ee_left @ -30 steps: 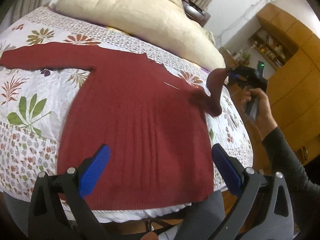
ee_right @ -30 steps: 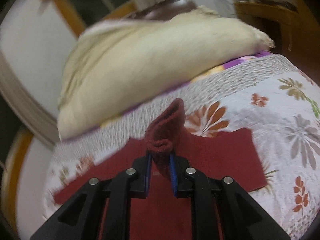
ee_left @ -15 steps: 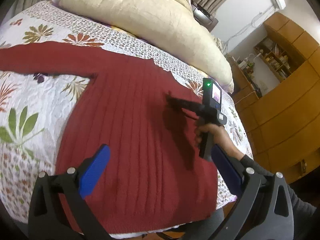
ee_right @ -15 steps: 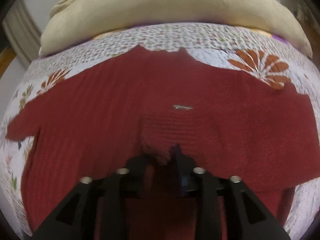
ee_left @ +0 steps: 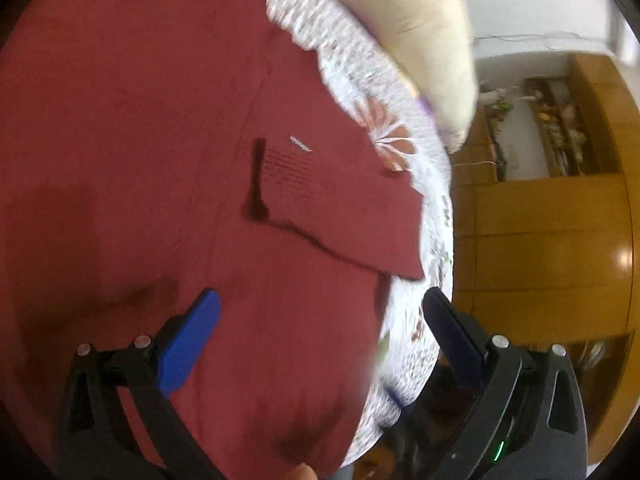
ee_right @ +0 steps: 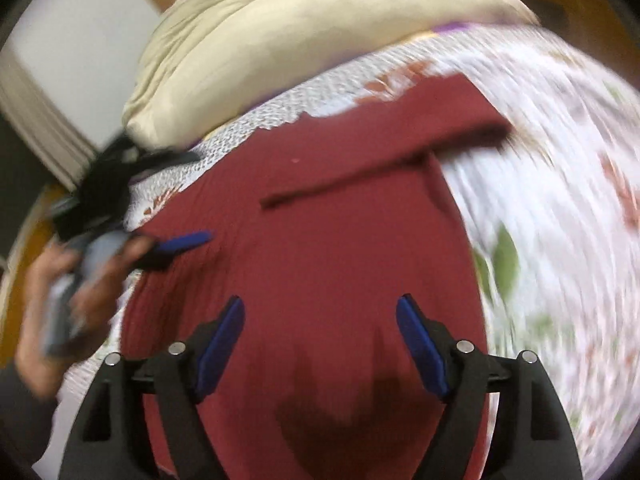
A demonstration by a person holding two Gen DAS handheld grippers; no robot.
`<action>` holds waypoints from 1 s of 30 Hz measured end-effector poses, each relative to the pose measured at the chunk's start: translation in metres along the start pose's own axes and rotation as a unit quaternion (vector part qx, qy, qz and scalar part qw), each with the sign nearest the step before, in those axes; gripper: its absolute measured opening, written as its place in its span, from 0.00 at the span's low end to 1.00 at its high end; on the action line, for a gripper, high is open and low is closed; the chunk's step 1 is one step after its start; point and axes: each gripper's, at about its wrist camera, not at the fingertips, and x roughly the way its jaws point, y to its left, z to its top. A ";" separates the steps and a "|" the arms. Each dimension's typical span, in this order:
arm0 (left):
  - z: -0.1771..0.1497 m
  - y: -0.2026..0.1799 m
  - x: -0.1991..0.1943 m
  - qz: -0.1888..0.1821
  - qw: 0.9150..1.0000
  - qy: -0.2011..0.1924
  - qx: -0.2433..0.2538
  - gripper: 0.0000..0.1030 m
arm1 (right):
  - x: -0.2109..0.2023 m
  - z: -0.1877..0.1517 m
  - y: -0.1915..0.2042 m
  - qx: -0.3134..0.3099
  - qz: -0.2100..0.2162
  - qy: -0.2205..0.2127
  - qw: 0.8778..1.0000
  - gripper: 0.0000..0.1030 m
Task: Fold small clothes
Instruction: 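Grasp the other sleeve cuff with the left tool and lay it across the body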
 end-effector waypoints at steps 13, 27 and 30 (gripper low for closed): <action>0.054 -0.012 0.068 0.081 0.996 0.023 0.003 0.09 | -0.026 -0.031 -0.021 0.099 0.052 -0.016 0.994 0.80; 0.106 -0.102 -0.036 0.082 0.986 -0.041 0.142 0.07 | -0.021 -0.039 -0.001 0.091 0.056 -0.002 0.994 0.81; 0.117 -0.101 -0.068 0.101 0.981 -0.052 0.158 0.07 | -0.014 -0.041 0.003 0.095 0.062 0.006 0.993 0.81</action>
